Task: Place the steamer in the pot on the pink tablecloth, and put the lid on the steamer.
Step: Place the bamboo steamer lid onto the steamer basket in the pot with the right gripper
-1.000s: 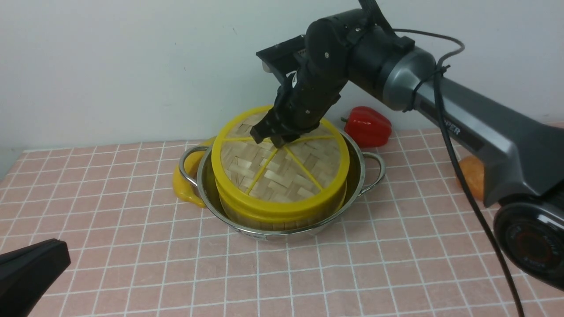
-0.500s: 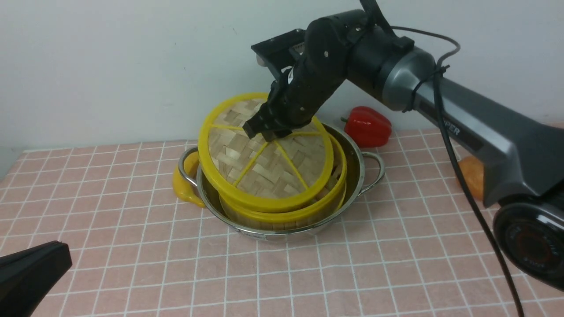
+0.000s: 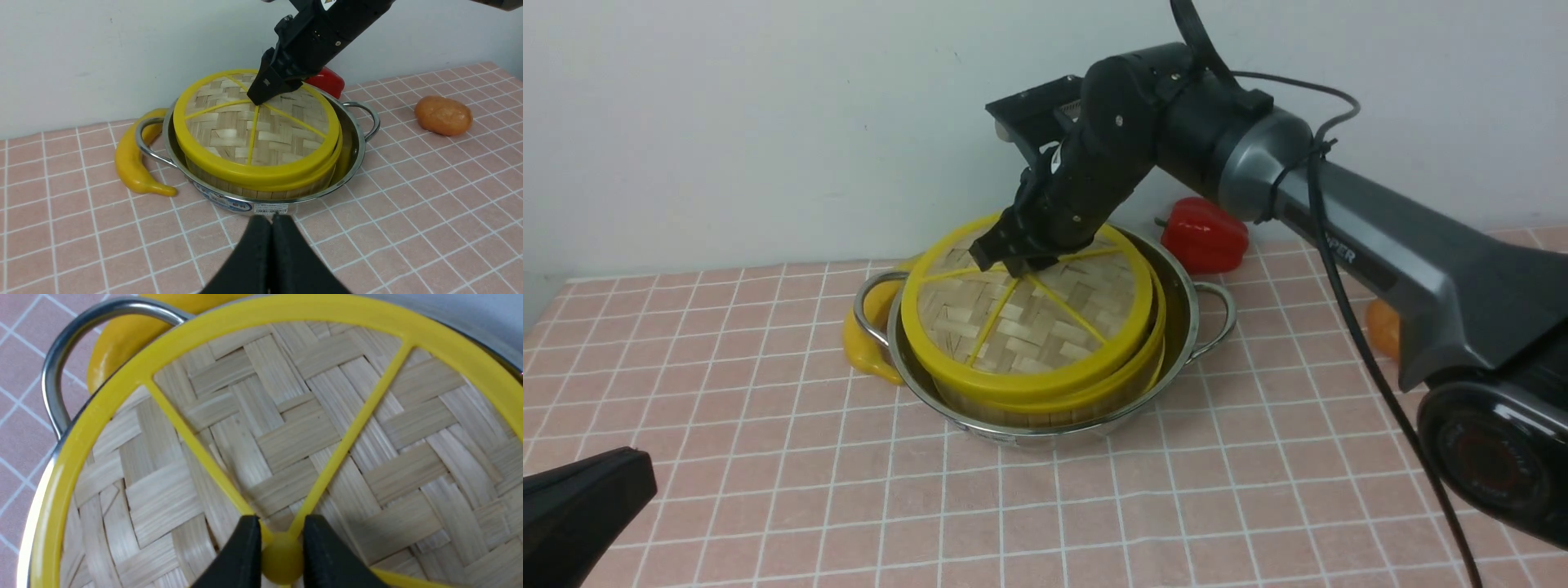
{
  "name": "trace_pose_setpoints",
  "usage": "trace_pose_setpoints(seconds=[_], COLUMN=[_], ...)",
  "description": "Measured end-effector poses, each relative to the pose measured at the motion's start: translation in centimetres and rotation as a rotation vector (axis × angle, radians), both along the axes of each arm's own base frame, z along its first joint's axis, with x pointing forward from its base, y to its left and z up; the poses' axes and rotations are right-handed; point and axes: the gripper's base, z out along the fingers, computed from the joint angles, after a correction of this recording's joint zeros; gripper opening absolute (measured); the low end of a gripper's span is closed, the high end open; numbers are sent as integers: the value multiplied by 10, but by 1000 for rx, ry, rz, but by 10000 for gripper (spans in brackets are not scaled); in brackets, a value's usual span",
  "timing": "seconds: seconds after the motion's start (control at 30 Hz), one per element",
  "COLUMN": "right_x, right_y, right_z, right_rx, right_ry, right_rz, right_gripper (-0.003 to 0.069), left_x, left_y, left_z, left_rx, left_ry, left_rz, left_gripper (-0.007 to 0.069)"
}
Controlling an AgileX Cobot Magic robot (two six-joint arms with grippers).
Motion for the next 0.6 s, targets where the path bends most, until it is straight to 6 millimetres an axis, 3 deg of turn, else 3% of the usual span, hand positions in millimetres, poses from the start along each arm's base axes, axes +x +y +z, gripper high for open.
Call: trace_pose_setpoints(seconds=[0.6], right_x=[-2], right_y=[-4], right_z=[-2], right_rx=[-83], right_ry=[7], right_rz=[-26], right_gripper=[144], left_x=[0], left_y=[0], left_z=[0], left_rx=[0], left_ry=[0], left_rz=[0], left_gripper=[-22])
